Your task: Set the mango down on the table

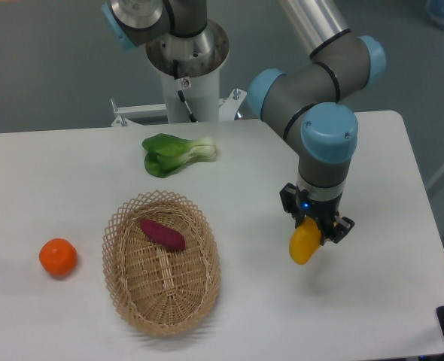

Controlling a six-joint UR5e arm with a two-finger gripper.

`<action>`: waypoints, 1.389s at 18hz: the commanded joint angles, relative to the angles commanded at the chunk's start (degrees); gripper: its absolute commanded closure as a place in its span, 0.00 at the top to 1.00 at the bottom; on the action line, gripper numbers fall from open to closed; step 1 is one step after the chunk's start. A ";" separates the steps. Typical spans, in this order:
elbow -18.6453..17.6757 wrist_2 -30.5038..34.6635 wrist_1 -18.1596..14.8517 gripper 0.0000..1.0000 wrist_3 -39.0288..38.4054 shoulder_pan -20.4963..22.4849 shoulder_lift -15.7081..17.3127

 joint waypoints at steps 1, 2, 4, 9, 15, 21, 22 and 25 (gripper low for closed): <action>-0.09 0.00 0.00 0.37 0.00 0.00 0.00; -0.09 0.00 0.09 0.37 0.09 0.00 0.00; -0.09 0.00 0.09 0.37 0.61 0.00 0.00; -0.09 0.26 0.00 0.38 0.53 0.00 0.09; -6.66 -0.61 1.75 0.37 0.88 1.14 2.54; -13.44 -0.18 6.32 0.37 4.22 0.62 3.95; -14.49 0.00 6.42 0.38 4.31 0.44 4.56; -19.14 0.17 6.50 0.38 5.35 0.26 7.46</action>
